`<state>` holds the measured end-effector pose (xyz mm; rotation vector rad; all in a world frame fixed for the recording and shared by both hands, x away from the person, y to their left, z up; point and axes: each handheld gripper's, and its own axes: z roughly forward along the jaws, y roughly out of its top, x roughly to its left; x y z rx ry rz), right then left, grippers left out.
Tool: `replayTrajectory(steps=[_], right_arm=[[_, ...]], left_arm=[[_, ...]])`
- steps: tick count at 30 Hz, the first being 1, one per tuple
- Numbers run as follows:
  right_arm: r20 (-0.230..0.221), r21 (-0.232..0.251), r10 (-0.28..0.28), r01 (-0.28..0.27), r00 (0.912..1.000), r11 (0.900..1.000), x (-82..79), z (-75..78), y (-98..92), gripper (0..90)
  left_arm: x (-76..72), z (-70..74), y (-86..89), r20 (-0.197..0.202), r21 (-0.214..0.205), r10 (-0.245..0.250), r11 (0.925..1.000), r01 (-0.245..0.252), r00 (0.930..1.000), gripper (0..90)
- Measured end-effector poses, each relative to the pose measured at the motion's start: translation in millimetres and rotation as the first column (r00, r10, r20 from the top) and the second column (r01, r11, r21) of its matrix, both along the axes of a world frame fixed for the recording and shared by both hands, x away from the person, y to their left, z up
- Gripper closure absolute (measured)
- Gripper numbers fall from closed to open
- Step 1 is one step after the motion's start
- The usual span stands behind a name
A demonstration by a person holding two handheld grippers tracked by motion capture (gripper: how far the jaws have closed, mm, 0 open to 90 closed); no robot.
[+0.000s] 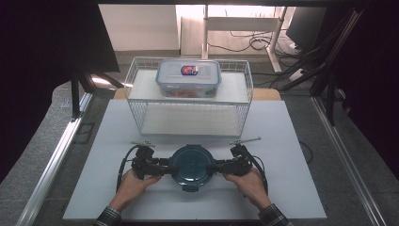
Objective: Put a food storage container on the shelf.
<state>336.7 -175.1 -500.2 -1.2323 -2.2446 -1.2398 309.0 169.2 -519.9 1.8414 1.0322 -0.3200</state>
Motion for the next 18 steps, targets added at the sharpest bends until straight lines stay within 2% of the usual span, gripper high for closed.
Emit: replayTrajectory(steps=[3, 5, 6, 9, 13, 16, 18], right_arm=[[-0.042, 0.031, -0.009, 0.01, 0.9991, 0.9995, 1.7, -2.2, -3.9, 42.2], [-0.087, 0.042, -0.01, 0.013, 0.9962, 0.999, 3.1, -3.9, -5.6, 43.9], [-0.097, 0.036, -0.005, 0.009, 0.9953, 0.9993, 3.5, -4.9, -6.7, 45.7], [-0.128, 0.06, -0.004, 0.012, 0.9918, 0.9981, 3.6, -8.2, -9.8, 46.3], [-0.161, 0.061, -0.024, 0.034, 0.9867, 0.9976, 4.5, -8.0, -9.7, 48.4], [-0.184, 0.083, -0.03, 0.046, 0.9826, 0.9955, 5.0, -7.1, -11.8, 52.6], [-0.168, 0.082, -0.025, 0.039, 0.9854, 0.9959, 2.1, -4.0, -12.3, 54.0]], left_arm=[[-1.9, -2.3, 5.8, -0.036, -0.031, 0.01, 0.9994, -0.011, 0.9993, 35.6], [-3.5, -4.5, 8.4, -0.054, -0.028, 0.011, 0.9995, -0.012, 0.9985, 38.4], [-4.2, -5.5, 9.8, -0.058, -0.036, 0.011, 0.9993, -0.013, 0.9983, 38.7], [-3.6, -6.6, 10.4, -0.077, -0.046, 0.013, 0.9988, -0.016, 0.997, 38.9], [-1.9, -6.7, 11.8, -0.125, -0.06, 0.041, 0.997, -0.049, 0.9913, 43.4], [-5.0, -2.8, 13.9, -0.117, -0.065, 0.05, 0.9962, -0.057, 0.9919, 48.6], [-10.0, 1.7, 13.6, -0.095, -0.056, 0.055, 0.9966, -0.06, 0.994, 50.5]])
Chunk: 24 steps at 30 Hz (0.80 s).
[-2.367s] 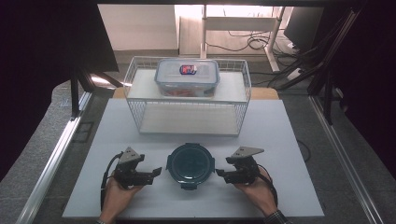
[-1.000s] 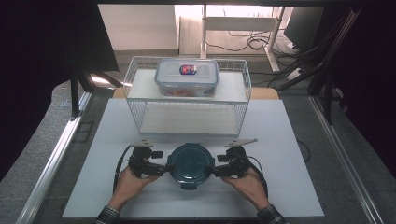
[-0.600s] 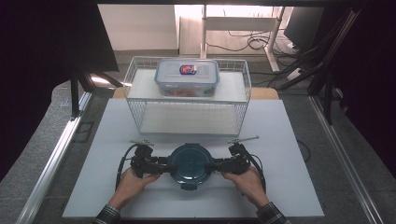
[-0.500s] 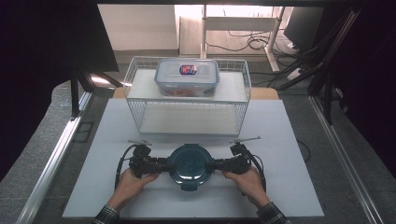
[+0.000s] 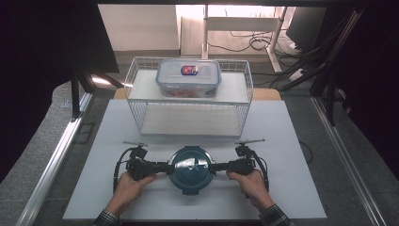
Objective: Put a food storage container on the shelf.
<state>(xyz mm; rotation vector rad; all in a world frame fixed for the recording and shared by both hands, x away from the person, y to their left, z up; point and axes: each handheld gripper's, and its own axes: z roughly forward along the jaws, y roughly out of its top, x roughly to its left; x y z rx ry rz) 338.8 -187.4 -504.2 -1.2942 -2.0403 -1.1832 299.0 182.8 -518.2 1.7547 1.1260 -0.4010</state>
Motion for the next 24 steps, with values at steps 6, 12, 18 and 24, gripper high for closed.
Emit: replayTrajectory(steps=[6, 12, 18, 24], right_arm=[[0.092, -0.019, 0.012, -0.01, 0.9957, 0.9998, -19.2, 11.6, 0.4, 56.8], [0.118, -0.015, 0.017, -0.016, 0.9929, 0.9998, -33.1, 10.1, -2.0, 56.5], [0.09, 0.009, 0.015, -0.016, 0.9958, 0.9998, -35.1, 6.7, -2.5, 56.5], [0.126, -0.015, 0.029, -0.027, 0.9916, 0.9995, -39.6, 10.0, 1.0, 55.9]], left_arm=[[-18.5, 6.2, 0.9, 0.051, -0.016, 0.031, 0.9994, -0.03, 0.9982, 55.8], [-28.7, 7.9, -0.9, 0.069, -0.024, 0.043, 0.9988, -0.042, 0.9967, 56.6], [-34.2, 8.0, -0.3, 0.066, -0.012, 0.037, 0.9993, -0.036, 0.9971, 56.2], [-35.6, 0.7, 2.4, 0.036, -0.039, 0.035, 0.9987, -0.033, 0.9987, 53.9]])
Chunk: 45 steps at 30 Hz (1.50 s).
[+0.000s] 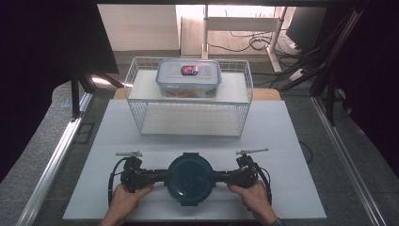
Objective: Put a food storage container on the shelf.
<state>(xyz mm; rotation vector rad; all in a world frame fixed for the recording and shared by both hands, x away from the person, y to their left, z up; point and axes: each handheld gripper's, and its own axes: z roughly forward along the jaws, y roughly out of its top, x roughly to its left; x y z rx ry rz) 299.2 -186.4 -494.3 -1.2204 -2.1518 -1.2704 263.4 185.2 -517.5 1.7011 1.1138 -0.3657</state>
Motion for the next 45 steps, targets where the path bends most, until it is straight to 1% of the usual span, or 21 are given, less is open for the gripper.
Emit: replayTrajectory(steps=[1, 2, 3, 4, 6, 9, 12, 13, 15, 16, 19, 21, 22, 25, 27, 30, 32, 36, 39, 42, 45], right_arm=[[0.011, -0.008, 0.002, -0.002, 0.9999, 1.0, -0.6, 1.5, 1.2, 55.9], [0.024, -0.015, 0.003, -0.003, 0.9997, 0.9999, -0.9, 2.2, 2.0, 55.9], [0.024, -0.019, 0.004, -0.004, 0.9997, 0.9998, -1.3, 2.9, 2.4, 55.8], [0.025, -0.019, 0.005, -0.004, 0.9997, 0.9998, -1.3, 2.7, 2.2, 55.9], [0.023, -0.016, 0.008, -0.008, 0.9997, 0.9998, -0.8, 1.8, 1.1, 55.9], [0.019, -0.014, 0.008, -0.008, 0.9998, 0.9999, -1.5, 1.2, 0.1, 55.6], [-0.005, 0.006, -0.011, 0.011, 0.9999, 0.9999, -4.3, -2.9, -1.6, 53.5], [-0.027, 0.012, -0.003, 0.004, 0.9996, 0.9999, -4.5, -5.2, -1.6, 53.0], [-0.064, 0.041, -0.007, 0.01, 0.9979, 0.9991, -5.5, -9.4, -2.7, 53.7], [-0.072, 0.054, -0.012, 0.016, 0.9973, 0.9984, -6.0, -10.5, -3.0, 54.5], [-0.094, 0.061, -0.014, 0.02, 0.9954, 0.9979, -4.8, -9.9, -3.8, 56.5], [-0.112, 0.081, -0.018, 0.028, 0.9935, 0.9963, -5.3, -10.9, -5.6, 57.5], [-0.11, 0.081, -0.018, 0.027, 0.9938, 0.9963, -5.8, -10.7, -6.2, 57.7], [-0.053, 0.067, -0.011, 0.014, 0.9985, 0.9976, -6.8, -5.7, -5.6, 57.8], [-0.017, 0.054, -0.017, 0.018, 0.9997, 0.9984, -5.7, 1.5, -4.4, 57.8], [0.017, 0.065, -0.025, 0.024, 0.9995, 0.9976, -3.2, 9.4, -4.6, 57.8], [0.039, 0.072, -0.029, 0.026, 0.9988, 0.9971, -2.0, 15.6, -4.3, 57.8], [0.082, 0.076, -0.031, 0.025, 0.9961, 0.9968, 1.5, 28.6, -2.0, 57.8], [0.112, 0.069, -0.023, 0.015, 0.9934, 0.9975, 5.5, 40.3, 0.8, 57.8], [0.143, 0.07, -0.02, 0.011, 0.9894, 0.9975, 10.4, 52.8, 3.2, 57.8], [0.162, 0.078, -0.021, 0.009, 0.9865, 0.997, 14.7, 62.4, 3.9, 57.8]], left_arm=[[0.0, -2.1, -0.3, -0.018, -0.006, -0.014, 0.9999, 0.014, 0.9997, 52.9], [-0.7, -4.5, -0.5, -0.033, -0.014, -0.017, 0.9998, 0.016, 0.9993, 50.6], [-1.3, -6.4, 0.0, -0.038, -0.03, -0.02, 0.9994, 0.019, 0.9991, 50.4], [-1.6, -6.8, 0.1, -0.042, -0.038, -0.019, 0.9991, 0.017, 0.9989, 52.1], [-0.8, -4.8, 0.4, -0.049, -0.033, -0.026, 0.9991, 0.025, 0.9985, 53.5], [-1.4, -5.6, 0.7, -0.049, -0.045, -0.026, 0.9987, 0.024, 0.9985, 54.6], [-2.4, -3.7, -0.8, -0.035, -0.035, -0.026, 0.9991, 0.025, 0.999, 54.7], [-2.8, -3.3, -1.0, -0.035, -0.034, -0.025, 0.9991, 0.024, 0.9991, 54.7], [-3.4, -4.2, -0.3, -0.036, -0.038, -0.024, 0.999, 0.022, 0.9991, 54.8], [-3.7, -4.6, 0.3, -0.035, -0.038, -0.027, 0.999, 0.025, 0.999, 54.8], [-5.4, -3.7, 0.0, -0.033, -0.041, -0.019, 0.999, 0.018, 0.9993, 55.2], [-6.4, -1.8, -0.5, -0.029, -0.04, -0.015, 0.9991, 0.014, 0.9995, 56.0], [-6.5, -0.4, -1.1, -0.025, -0.036, -0.01, 0.9993, 0.009, 0.9996, 56.4], [-3.7, 2.2, -1.2, -0.01, -0.025, -0.011, 0.9996, 0.011, 0.9999, 57.1], [-1.8, 4.7, -1.2, -0.004, -0.037, -0.006, 0.9993, 0.006, 1.0, 57.1], [0.6, 13.4, -0.7, 0.025, -0.041, -0.001, 0.9992, 0.002, 0.9997, 57.2], [2.4, 20.2, -0.1, 0.046, -0.039, 0.001, 0.9992, 0.001, 0.9989, 57.2], [5.0, 32.0, 1.9, 0.072, -0.038, 0.006, 0.9993, -0.004, 0.9974, 57.2], [7.8, 41.1, 4.2, 0.095, -0.036, 0.01, 0.9993, -0.006, 0.9955, 57.2], [11.4, 52.3, 5.4, 0.116, -0.035, 0.015, 0.9993, -0.011, 0.9931, 57.2], [15.6, 65.1, 6.1, 0.14, -0.029, 0.018, 0.9995, -0.014, 0.99, 57.2]])
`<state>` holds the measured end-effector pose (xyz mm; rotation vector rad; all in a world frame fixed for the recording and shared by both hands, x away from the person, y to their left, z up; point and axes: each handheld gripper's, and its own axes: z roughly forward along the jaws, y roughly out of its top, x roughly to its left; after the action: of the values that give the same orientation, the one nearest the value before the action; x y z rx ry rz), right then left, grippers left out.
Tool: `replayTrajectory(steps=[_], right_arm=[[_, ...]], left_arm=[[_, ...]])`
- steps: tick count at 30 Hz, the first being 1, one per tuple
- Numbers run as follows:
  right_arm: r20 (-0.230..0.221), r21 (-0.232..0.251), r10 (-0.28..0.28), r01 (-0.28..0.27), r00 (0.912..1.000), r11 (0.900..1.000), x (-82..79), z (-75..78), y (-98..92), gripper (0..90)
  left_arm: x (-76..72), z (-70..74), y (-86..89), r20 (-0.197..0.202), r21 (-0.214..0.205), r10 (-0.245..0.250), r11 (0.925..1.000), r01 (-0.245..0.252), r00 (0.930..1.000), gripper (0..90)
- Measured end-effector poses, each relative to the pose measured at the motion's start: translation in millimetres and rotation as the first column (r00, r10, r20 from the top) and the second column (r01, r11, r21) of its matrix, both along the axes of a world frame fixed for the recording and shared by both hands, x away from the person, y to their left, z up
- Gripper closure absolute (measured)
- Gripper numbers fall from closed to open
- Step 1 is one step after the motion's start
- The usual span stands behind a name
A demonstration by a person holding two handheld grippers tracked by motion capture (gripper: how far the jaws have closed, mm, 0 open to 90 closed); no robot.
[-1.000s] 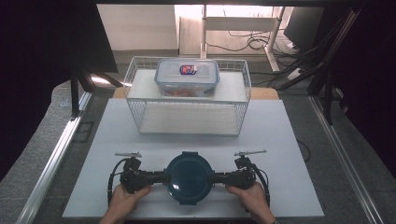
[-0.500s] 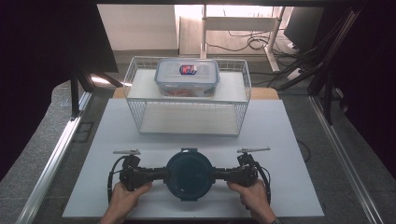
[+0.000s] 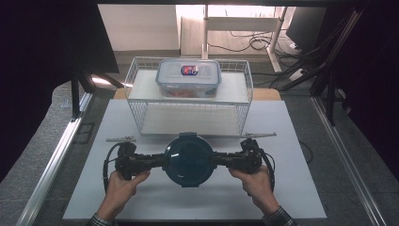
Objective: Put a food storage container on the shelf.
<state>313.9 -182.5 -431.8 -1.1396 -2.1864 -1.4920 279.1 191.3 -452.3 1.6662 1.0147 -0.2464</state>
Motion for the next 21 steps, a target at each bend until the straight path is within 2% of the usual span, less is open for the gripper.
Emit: replayTrajectory(steps=[10, 21], right_arm=[[0.07, 0.012, -0.008, 0.007, 0.9975, 0.9999, 14.1, 33.5, -0.5, 57.7], [0.097, 0.008, -0.011, 0.01, 0.9953, 0.9999, 30.9, 64.4, 0.6, 57.7]], left_arm=[[14.6, 32.7, -1.0, 0.047, 0.009, -0.001, 1.0, 0.0, 0.9989, 57.2], [32.8, 60.8, -0.2, 0.066, 0.002, 0.001, 1.0, -0.001, 0.9978, 57.2]])
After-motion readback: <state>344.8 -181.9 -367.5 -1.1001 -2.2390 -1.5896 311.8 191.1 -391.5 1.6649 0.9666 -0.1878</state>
